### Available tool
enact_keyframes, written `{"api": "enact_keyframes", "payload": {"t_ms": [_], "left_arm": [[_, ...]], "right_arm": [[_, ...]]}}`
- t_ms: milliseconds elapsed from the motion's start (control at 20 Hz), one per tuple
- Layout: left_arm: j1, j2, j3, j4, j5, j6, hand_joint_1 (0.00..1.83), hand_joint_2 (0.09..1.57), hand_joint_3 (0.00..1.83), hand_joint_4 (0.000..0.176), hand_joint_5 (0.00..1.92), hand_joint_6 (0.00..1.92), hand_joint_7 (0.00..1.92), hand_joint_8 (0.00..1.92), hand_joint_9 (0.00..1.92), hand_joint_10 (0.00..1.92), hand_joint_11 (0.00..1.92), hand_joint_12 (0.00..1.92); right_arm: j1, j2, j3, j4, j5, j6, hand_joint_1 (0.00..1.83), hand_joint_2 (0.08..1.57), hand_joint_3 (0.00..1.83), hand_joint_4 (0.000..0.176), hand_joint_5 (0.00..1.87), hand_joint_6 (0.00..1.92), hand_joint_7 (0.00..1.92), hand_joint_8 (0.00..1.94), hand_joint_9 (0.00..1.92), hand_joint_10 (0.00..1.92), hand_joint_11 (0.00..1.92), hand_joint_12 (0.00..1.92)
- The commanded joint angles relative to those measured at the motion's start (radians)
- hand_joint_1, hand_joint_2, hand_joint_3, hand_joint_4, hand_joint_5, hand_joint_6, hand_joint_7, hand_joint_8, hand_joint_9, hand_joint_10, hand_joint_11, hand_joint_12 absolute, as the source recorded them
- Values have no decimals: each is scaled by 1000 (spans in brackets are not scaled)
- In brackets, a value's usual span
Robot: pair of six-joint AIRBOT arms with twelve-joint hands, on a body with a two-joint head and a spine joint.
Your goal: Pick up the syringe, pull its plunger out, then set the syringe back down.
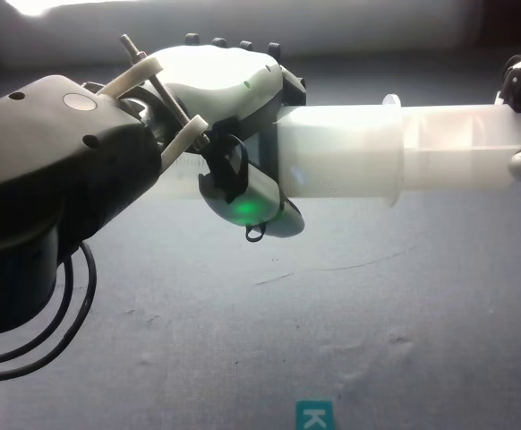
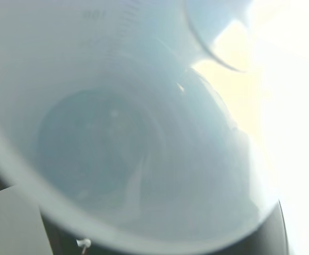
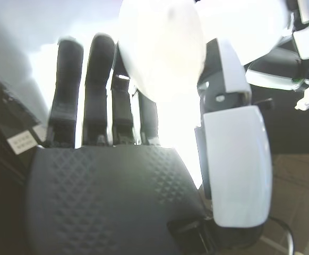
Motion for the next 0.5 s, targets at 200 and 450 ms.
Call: {"api": "enact_keyframes", "payload": {"t_ms": [200, 450], "left_arm": [[-10, 10, 6, 59, -74, 29, 1355, 1165, 0, 0, 865, 1233, 891, 1042, 772, 1358, 488, 1339], [-10, 10, 6, 59, -73, 29, 1354, 1166, 1, 0, 871, 1220, 880, 1096, 761, 1355, 470, 1351]], "right_arm": [[-11, 36, 12, 15, 127, -6, 1124, 1287, 0, 0, 707, 1379, 657, 1589, 488, 1526, 378, 1657], [-30, 52, 12, 15, 144, -5, 1119, 1290, 0, 7, 683, 1419, 668, 1569, 487, 1534, 367, 1667]]}}
